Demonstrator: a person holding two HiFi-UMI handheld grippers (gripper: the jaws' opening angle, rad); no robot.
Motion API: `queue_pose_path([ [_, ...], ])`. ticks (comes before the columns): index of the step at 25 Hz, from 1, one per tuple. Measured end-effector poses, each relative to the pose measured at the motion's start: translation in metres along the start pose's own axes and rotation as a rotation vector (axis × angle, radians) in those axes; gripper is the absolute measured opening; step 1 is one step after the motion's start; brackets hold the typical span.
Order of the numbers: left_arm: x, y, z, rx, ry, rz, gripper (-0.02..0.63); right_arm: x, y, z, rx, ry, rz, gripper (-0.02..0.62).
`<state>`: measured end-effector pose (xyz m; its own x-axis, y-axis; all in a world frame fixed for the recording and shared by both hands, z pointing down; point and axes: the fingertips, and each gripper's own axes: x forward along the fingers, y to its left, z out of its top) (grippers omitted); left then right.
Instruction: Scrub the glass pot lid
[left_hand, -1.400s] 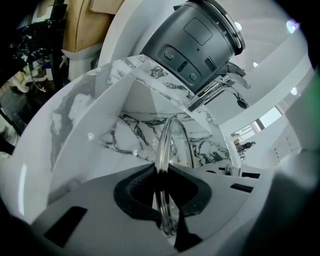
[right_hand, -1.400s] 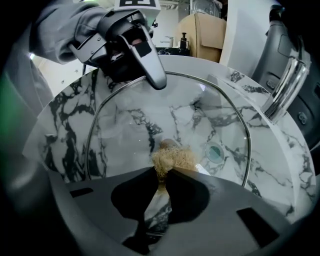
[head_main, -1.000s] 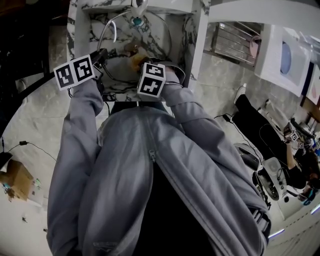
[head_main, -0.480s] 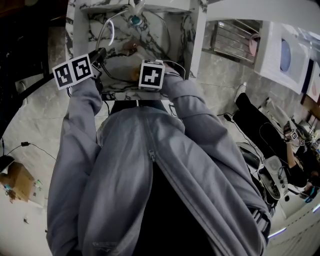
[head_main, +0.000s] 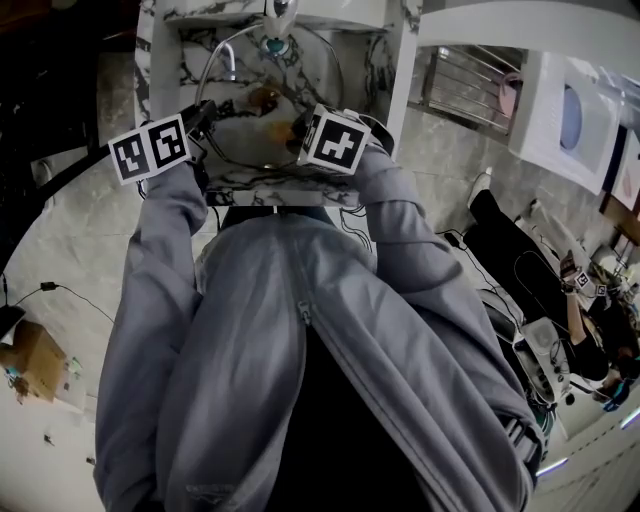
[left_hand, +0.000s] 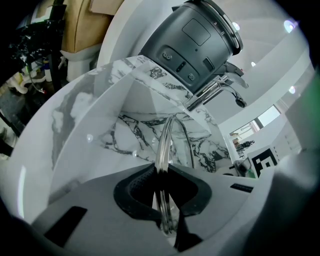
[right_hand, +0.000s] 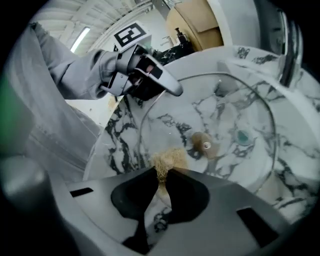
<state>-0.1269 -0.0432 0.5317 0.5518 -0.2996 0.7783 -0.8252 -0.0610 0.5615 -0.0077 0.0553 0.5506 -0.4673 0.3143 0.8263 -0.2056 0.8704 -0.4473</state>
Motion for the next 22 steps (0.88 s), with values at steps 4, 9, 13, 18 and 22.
queue_pose_path([
  [4,-0.001,-0.001,0.001,-0.001,0.004,-0.002,0.052,-0.03,-0.045,0.006,0.004,-0.022,-0.207,0.051],
  [9,0.0,0.0,0.002,0.0,0.01,-0.002,0.052,-0.057,-0.096,0.011,0.012,-0.049,-0.488,0.049],
  [13,0.002,0.002,0.002,-0.002,0.013,-0.001,0.052,-0.072,-0.136,0.008,0.007,-0.032,-0.734,0.05],
  [18,0.002,0.002,0.003,0.0,0.017,-0.002,0.052,-0.069,-0.166,0.006,0.004,-0.003,-0.839,0.05],
  [22,0.002,0.002,0.003,0.0,0.02,-0.003,0.052,-0.052,-0.176,0.002,-0.013,0.059,-0.803,0.051],
])
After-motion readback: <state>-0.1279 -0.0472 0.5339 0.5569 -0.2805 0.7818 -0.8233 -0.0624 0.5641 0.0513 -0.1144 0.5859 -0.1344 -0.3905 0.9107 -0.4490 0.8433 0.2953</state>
